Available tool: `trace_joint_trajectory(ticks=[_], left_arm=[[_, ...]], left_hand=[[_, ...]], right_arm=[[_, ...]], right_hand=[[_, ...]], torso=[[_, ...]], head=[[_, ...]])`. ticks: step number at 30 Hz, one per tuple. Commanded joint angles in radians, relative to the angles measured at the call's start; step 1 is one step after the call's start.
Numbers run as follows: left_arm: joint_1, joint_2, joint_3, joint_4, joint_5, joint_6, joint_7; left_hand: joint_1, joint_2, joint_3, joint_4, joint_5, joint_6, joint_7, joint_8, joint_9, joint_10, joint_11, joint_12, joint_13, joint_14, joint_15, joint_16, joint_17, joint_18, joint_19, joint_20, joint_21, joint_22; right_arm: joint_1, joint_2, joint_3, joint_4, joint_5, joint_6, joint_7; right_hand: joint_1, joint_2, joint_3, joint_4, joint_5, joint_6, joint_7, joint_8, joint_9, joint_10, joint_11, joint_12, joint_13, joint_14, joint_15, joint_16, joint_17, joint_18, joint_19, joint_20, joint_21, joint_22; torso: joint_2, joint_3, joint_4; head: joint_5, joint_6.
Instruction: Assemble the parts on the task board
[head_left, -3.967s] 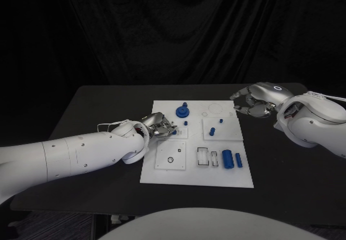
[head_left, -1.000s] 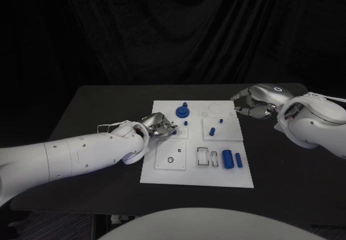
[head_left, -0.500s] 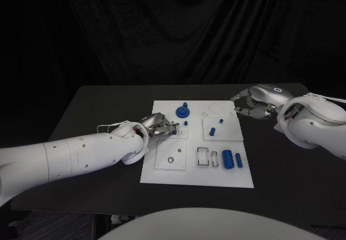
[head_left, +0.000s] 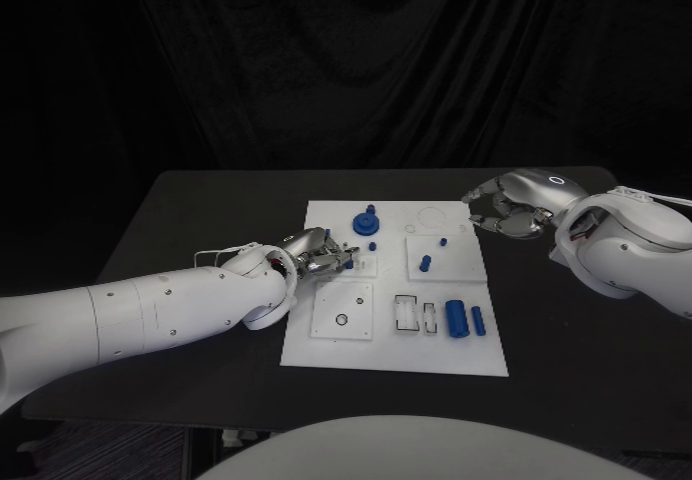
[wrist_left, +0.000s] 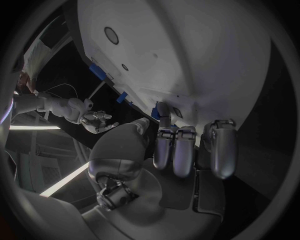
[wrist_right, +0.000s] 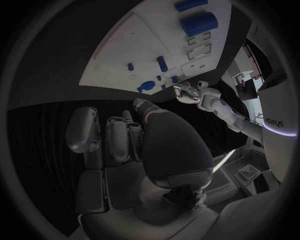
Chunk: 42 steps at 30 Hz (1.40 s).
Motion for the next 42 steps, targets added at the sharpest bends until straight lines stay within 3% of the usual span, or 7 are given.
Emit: trace_joint_trajectory(ticks=[1, 14, 17, 23, 30, 36, 42], left_arm=[[-0.001, 0.001, 0.000, 0.000, 0.002, 0.005, 0.040], [-0.001, 0.006, 0.001, -0.007, 0.014, 0.009, 0.049], [-0.001, 0.010, 0.001, -0.011, 0.026, 0.023, 0.038], [-0.001, 0.016, 0.001, -0.017, 0.033, 0.035, 0.014], [-0.001, 0.013, 0.001, -0.016, 0.028, 0.036, -0.012], [-0.001, 0.000, 0.001, 0.005, 0.008, -0.019, 0.009], [0.007, -0.024, 0.001, 0.043, -0.022, -0.063, 0.015]], left_hand=[[0.011, 0.010, -0.006, -0.002, 0.019, -0.017, -0.001, 0.011, 0.025, 0.104, -0.007, 0.000, 0.261, 0.106, -0.008, 0.003, 0.263, 0.011, 0.001, -0.006, -0.004, 0.179], [0.064, 0.002, -0.002, -0.003, 0.066, -0.048, 0.001, 0.024, 0.033, 0.104, -0.006, 0.000, 0.261, 0.106, -0.007, 0.003, 0.263, 0.010, 0.002, -0.005, -0.005, 0.182], [0.100, -0.008, 0.006, -0.005, 0.111, -0.065, 0.006, 0.009, 0.023, 0.104, -0.002, 0.000, 0.261, 0.106, -0.005, 0.003, 0.263, 0.010, 0.003, -0.003, -0.006, 0.184], [0.131, -0.021, 0.013, -0.008, 0.122, -0.060, 0.006, -0.004, 0.012, 0.104, -0.002, 0.000, 0.261, 0.106, -0.004, 0.003, 0.263, 0.008, 0.008, -0.002, 0.000, 0.188], [0.146, -0.029, 0.014, -0.007, 0.115, -0.044, 0.003, 0.001, 0.014, 0.104, -0.004, 0.000, 0.261, 0.106, -0.006, 0.003, 0.263, 0.007, 0.013, -0.003, 0.007, 0.192], [0.149, -0.034, 0.001, -0.002, 0.100, -0.023, -0.009, 0.072, 0.039, 0.104, -0.015, 0.000, 0.261, 0.106, -0.015, 0.003, 0.263, 0.005, 0.021, -0.011, 0.013, 0.198], [0.128, -0.031, -0.018, -0.001, 0.063, -0.036, -0.011, 0.102, 0.037, 0.104, -0.017, 0.000, 0.261, 0.106, -0.018, 0.003, 0.263, 0.002, 0.028, -0.014, 0.023, 0.203]], right_arm=[[-0.002, -0.001, 0.001, 0.001, -0.002, -0.002, -0.008], [-0.002, -0.005, 0.001, 0.004, -0.002, 0.001, -0.008], [-0.002, -0.006, 0.001, 0.005, -0.002, 0.001, -0.009], [-0.002, -0.007, 0.001, 0.006, -0.002, 0.002, -0.009], [-0.002, -0.007, 0.001, 0.006, -0.002, 0.003, -0.009], [-0.002, -0.009, 0.001, 0.006, -0.002, 0.004, -0.009], [-0.002, -0.010, 0.001, 0.005, -0.002, 0.003, -0.009]], right_hand=[[-0.008, 0.000, 0.006, 0.001, 0.004, 0.006, 0.005, 0.003, -0.002, -0.007, 0.002, -0.004, 0.112, 0.041, 0.006, -0.006, 0.014, 0.011, -0.006, -0.001, -0.004, 0.125], [-0.008, 0.000, 0.006, 0.001, 0.004, 0.006, 0.005, 0.003, -0.002, -0.007, 0.002, -0.004, 0.112, 0.041, 0.006, -0.006, 0.014, 0.011, -0.006, -0.001, -0.004, 0.125], [-0.008, 0.000, 0.006, 0.001, 0.004, 0.006, 0.005, 0.003, -0.002, -0.007, 0.002, -0.004, 0.112, 0.041, 0.006, -0.006, 0.014, 0.011, -0.006, -0.001, -0.004, 0.125], [-0.008, 0.000, 0.006, 0.001, 0.004, 0.006, 0.005, 0.003, -0.002, -0.007, 0.002, -0.004, 0.112, 0.041, 0.006, -0.006, 0.014, 0.011, -0.006, -0.001, -0.004, 0.125], [-0.008, 0.000, 0.006, 0.001, 0.004, 0.006, 0.005, 0.003, -0.002, -0.007, 0.002, -0.004, 0.112, 0.041, 0.006, -0.006, 0.014, 0.011, -0.006, -0.001, -0.004, 0.125], [-0.008, 0.000, 0.006, 0.001, 0.004, 0.006, 0.005, 0.003, -0.002, -0.007, 0.002, -0.004, 0.112, 0.041, 0.006, -0.006, 0.014, 0.011, -0.006, -0.001, -0.004, 0.125], [-0.009, 0.000, 0.008, 0.001, 0.005, 0.007, 0.005, 0.003, -0.002, -0.008, 0.002, -0.005, 0.111, 0.041, 0.006, -0.006, 0.013, 0.012, -0.006, -0.001, -0.006, 0.124]], torso=[[0.001, 0.0002, -0.0007], [0.000, 0.0002, 0.0008], [0.000, 0.0000, 0.0008], [0.002, -0.0002, -0.0010], [0.003, 0.0003, -0.0022], [0.002, 0.0005, -0.0013], [0.000, -0.0004, 0.0008]], head=[[0.001, 0.000], [-0.003, 0.000], [-0.004, 0.000], [-0.005, 0.000], [-0.001, 0.000], [0.002, 0.000], [0.010, 0.000]])
